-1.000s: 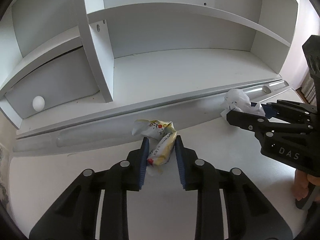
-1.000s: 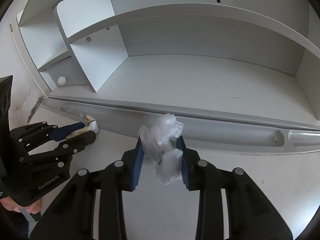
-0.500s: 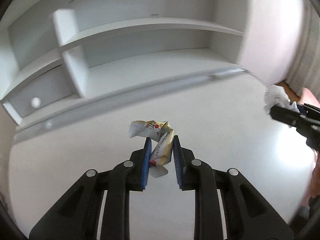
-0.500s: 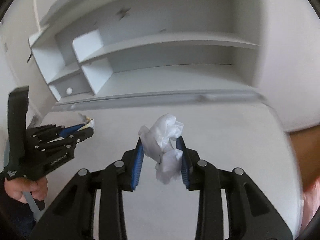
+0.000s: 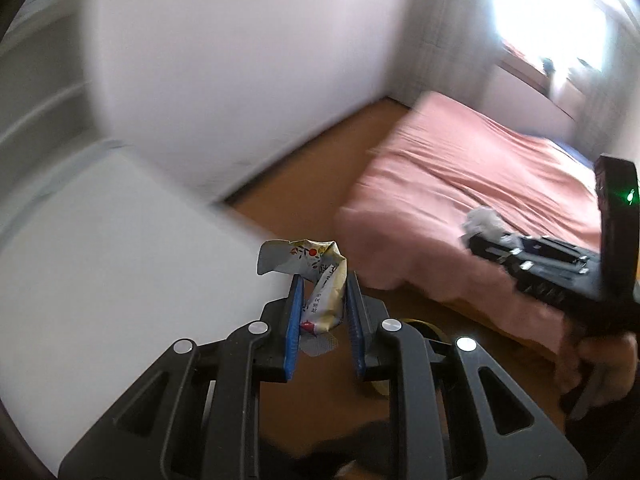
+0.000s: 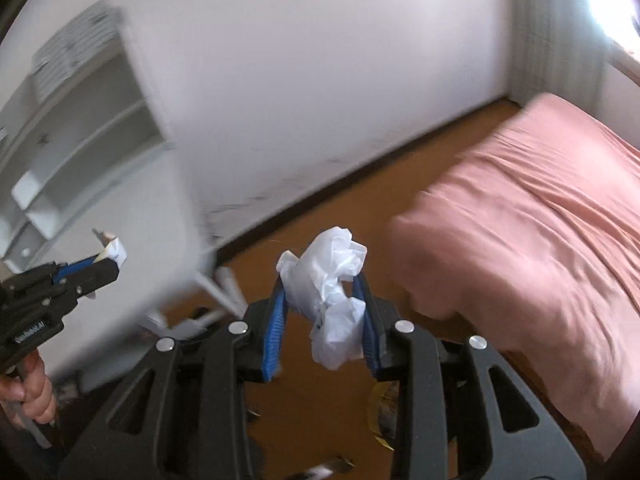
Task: Collect trash
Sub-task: 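Carry the wrapper and tissue over the black bin and release them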
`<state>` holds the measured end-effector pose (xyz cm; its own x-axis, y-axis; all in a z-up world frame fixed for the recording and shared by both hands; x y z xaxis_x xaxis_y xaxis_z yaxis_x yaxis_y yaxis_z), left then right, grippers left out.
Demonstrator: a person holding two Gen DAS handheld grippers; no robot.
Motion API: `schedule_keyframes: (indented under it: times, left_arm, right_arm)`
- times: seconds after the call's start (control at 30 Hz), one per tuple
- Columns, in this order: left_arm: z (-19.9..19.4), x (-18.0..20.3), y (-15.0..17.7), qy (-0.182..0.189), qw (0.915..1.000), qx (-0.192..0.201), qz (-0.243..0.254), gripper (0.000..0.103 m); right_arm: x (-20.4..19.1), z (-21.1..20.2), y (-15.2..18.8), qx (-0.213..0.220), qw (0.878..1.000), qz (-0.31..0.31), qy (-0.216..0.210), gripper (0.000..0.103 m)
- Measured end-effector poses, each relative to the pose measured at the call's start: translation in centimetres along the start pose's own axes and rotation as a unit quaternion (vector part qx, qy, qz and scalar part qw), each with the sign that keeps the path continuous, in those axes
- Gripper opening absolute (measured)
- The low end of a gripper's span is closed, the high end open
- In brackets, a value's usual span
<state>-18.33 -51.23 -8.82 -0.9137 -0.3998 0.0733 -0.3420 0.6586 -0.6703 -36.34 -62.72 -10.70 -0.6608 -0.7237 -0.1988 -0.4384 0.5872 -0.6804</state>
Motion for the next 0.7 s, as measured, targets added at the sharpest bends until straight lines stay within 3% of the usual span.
schedule_keyframes:
  times: [0.1, 0.3, 0.4, 0.53, 0.7]
  left_arm:
    - [3.5, 7.9, 0.6, 0.045, 0.998, -0.038, 0.025, 0.02]
    - [11.0, 17.7, 5.2, 0.083, 0.9847, -0.149, 0.038, 0.02]
    - [14.0, 20.7, 7.5, 0.078, 0.9786, -0.184, 0.049, 0.02]
    - [18.3, 23.3, 11.5, 0.105, 0.9572, -0.269, 0.023, 0.02]
    - [22.1, 22.8, 15.5, 0.072, 0.9486, -0.306, 0.04, 0.02]
  right_arm:
    - [5.3, -1.1, 2.6, -0.014, 0.999, 0.016, 0.025, 0.033]
    - [14.4, -1.1, 7.0, -0.043, 0.996, 0.059, 0.052, 0.033]
    - [16.3, 0.3, 8.9, -0.061, 0.994, 0.079, 0.052, 0.033]
    - [18.7, 3.2, 11.8, -0.093, 0.988, 0.11, 0.047, 0.033]
    - [20.6, 6.3, 16.0, -0.128, 0.98, 0.143, 0.043, 0.033]
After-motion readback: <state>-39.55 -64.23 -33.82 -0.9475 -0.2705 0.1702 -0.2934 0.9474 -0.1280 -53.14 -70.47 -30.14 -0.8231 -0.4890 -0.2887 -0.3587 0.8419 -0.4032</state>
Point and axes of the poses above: each gripper's, at about its wrist camera, not at the fingertips, and z roughly the way its jaws point, x to its right, y to its underside, the point moved 8 cm from there along z, roughly the way its jaws point, and after that the axes turned 5 degrees about -y, right-handed, at the moved point
